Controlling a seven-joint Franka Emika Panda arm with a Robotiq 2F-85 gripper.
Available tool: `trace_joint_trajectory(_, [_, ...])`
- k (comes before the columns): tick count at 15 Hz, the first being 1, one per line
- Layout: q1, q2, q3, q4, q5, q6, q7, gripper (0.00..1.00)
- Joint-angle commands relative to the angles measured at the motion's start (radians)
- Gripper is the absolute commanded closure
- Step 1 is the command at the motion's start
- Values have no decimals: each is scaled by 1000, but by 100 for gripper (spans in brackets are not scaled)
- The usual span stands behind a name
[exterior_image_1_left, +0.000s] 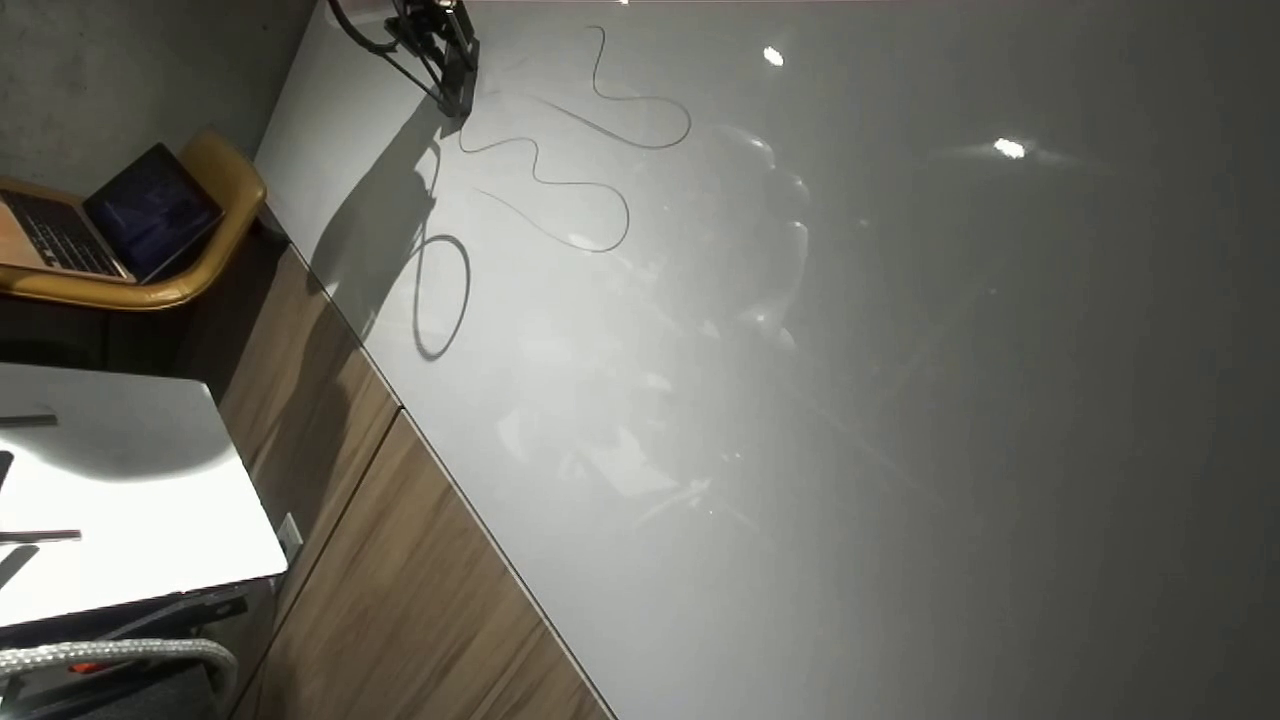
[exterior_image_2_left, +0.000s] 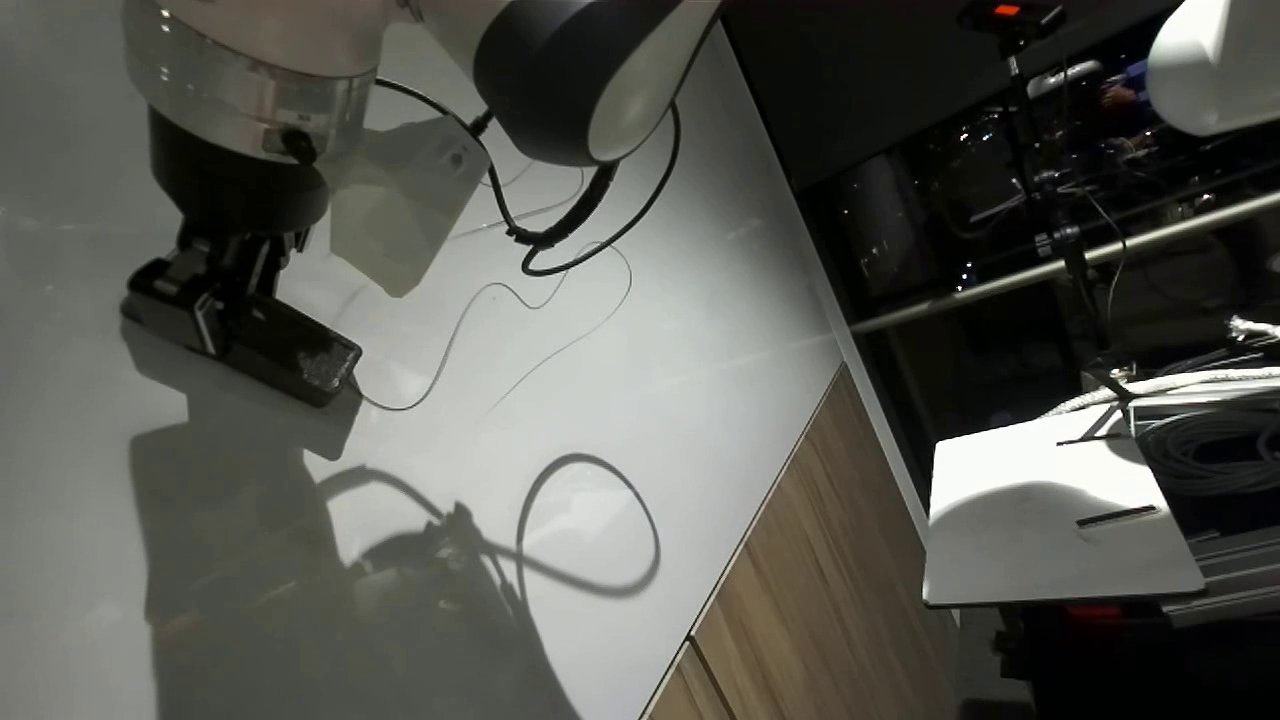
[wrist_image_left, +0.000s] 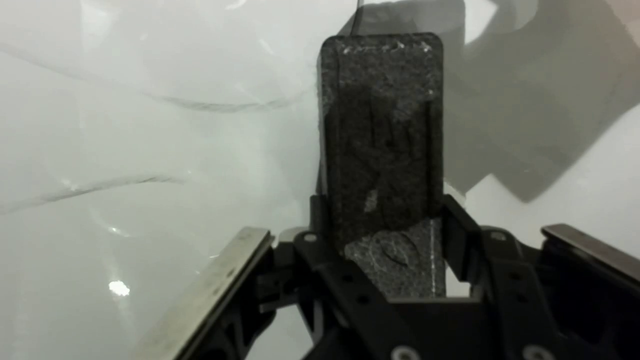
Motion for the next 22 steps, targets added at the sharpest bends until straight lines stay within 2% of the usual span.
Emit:
trace_joint_trajectory(1, [123, 188, -65, -188, -40, -103, -17, 71])
trace_joint_trajectory(6, [144, 177, -59, -211, -54, -117, -17, 71])
trace_joint_trajectory(14, [116, 164, -80, -173, -55, -128, -24, 71])
trace_joint_trajectory(16, [161, 207, -129, -213, -62, -239, -28, 71])
trace_joint_trajectory(19, [240, 319, -240, -279, -87, -421, -15, 71])
trace_joint_trajectory(22, [282, 429, -338, -298, -181, -508, 16, 71])
